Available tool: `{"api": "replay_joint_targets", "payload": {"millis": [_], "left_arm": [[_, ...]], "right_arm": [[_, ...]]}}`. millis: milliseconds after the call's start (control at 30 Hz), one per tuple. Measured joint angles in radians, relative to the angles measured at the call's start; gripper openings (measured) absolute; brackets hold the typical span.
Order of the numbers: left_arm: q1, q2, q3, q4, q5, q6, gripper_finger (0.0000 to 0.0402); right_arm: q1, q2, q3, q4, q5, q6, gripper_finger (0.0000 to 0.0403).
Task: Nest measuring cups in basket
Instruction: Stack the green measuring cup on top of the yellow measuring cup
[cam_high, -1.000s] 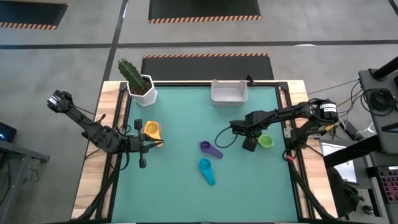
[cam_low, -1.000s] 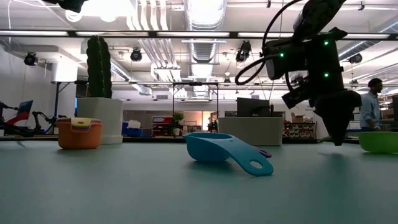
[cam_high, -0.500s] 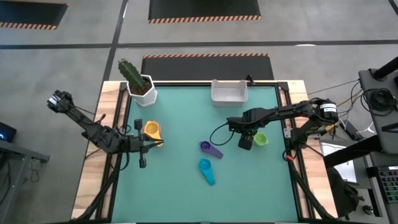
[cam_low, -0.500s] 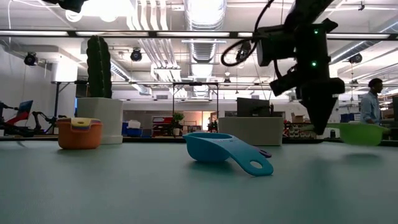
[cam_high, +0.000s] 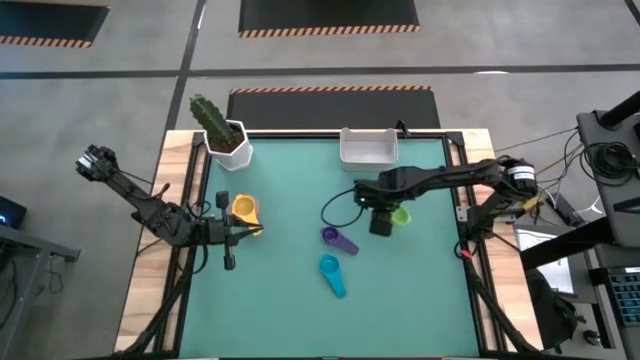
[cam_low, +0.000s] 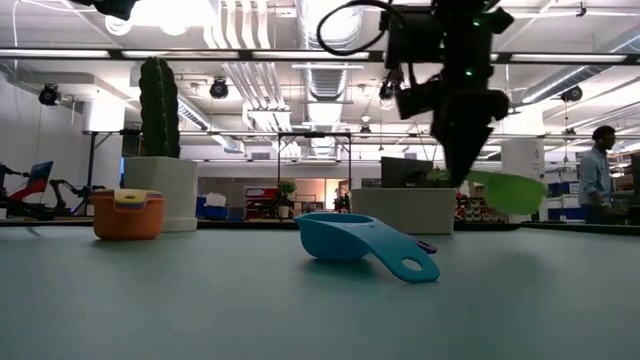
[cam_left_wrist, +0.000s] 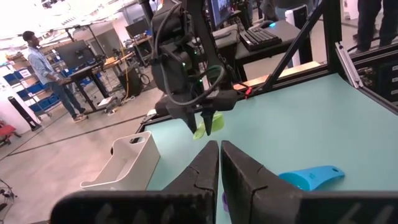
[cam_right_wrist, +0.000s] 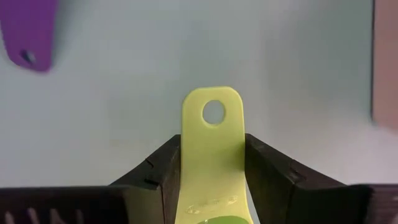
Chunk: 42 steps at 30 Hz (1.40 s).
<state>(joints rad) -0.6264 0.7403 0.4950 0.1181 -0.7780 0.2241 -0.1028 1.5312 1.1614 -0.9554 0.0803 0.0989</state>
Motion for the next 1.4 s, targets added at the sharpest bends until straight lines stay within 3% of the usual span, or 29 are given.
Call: {"api": "replay_joint_targets", "payload": {"millis": [533,1400], "left_arm": [[0.000,0.000,0.000,0.005,0.000,0.000,0.0000],[0.000,0.000,0.000,0.001,0.000,0.000,0.0000]], "right_arm": [[0.000,0.263,0.373,-0.010,0.000,-0.246,0.0139],[0.011,0.580,0.817,0.002,0.000,-0.552,0.0139]]}}
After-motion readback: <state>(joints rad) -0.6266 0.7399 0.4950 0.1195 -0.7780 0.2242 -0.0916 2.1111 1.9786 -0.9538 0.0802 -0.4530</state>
